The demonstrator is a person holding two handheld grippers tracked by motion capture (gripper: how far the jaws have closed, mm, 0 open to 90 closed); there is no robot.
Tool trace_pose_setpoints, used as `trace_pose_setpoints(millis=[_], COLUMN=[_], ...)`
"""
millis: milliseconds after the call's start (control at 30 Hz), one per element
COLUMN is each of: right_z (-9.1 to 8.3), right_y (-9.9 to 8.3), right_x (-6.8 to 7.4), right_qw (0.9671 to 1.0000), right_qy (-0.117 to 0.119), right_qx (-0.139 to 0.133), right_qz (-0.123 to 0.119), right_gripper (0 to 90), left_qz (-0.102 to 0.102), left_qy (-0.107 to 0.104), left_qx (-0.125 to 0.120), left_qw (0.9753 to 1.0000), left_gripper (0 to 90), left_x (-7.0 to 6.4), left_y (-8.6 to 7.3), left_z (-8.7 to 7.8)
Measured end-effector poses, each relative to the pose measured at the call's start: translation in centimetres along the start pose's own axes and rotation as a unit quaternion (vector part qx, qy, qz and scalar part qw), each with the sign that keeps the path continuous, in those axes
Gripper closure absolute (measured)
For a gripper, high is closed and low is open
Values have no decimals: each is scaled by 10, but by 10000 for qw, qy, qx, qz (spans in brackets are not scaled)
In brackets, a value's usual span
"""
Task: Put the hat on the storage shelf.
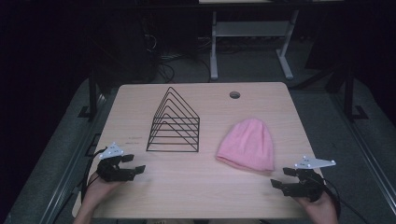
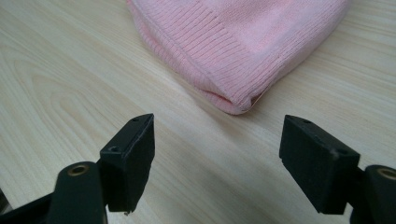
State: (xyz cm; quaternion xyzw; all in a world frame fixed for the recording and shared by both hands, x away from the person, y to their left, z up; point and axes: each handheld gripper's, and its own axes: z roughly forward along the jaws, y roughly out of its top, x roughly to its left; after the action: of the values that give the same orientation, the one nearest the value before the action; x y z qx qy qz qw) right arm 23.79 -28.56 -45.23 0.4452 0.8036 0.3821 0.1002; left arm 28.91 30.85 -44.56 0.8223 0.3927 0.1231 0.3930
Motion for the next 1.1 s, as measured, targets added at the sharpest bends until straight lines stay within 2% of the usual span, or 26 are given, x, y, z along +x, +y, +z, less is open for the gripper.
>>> trace_pose_setpoints(millis=[200, 400, 433, 533, 633, 733, 767, 800, 867, 900, 967, 1000, 1100], right_z=[1, 0, 0, 0, -1, 1, 2, 2, 4, 5, 7, 9, 13], right_y=[1, 6, 8, 15, 23, 31, 39, 39, 50, 54, 58, 63, 75], right_x=[1, 3, 3, 4, 0, -2, -4, -4, -6, -6, -7, -8, -14], right_qw=[10000, 9999, 9999, 9999, 9996, 9996, 9996, 9996, 9996, 9995, 9995, 9994, 9990], right_qy=[27, 113, 105, 124, 219, 244, 264, 264, 289, 309, 313, 315, 400], right_qx=[-7, -56, -72, -114, -148, -84, -39, -39, 0, 47, 92, 124, 216], right_qz=[-11, 20, 17, -17, 53, 109, 124, 124, 26, 42, 14, -29, 27], right_gripper=[253, 240, 235, 230, 222, 205, 190, 190, 185, 183, 175, 167, 165], left_qz=[-99, -48, -101, -86, -103, -112, -55, -45, -70, -160, -97, -139, -182], left_qy=[6, 24, 50, 56, 37, 23, 8, 6, 3, -6, 0, 1, -5], left_qx=[-55, -31, -45, -80, -86, -78, -49, -17, -32, -72, -63, -68, -91], left_qw=[9999, 10000, 9999, 9999, 9999, 9999, 10000, 10000, 10000, 9998, 9999, 9999, 9998], left_gripper=[274, 274, 274, 274, 274, 274, 274, 274, 274, 274, 274, 274, 274], left_x=[-1, 0, 0, 0, 0, 0, 0, 1, 3, 3, 4, 4, 5], left_y=[-1, -2, -3, -3, -2, -2, -2, -2, -1, -2, -2, -3, -4], left_z=[-1, -2, -3, -5, -5, -3, -2, -2, -1, -1, -1, -1, -1])
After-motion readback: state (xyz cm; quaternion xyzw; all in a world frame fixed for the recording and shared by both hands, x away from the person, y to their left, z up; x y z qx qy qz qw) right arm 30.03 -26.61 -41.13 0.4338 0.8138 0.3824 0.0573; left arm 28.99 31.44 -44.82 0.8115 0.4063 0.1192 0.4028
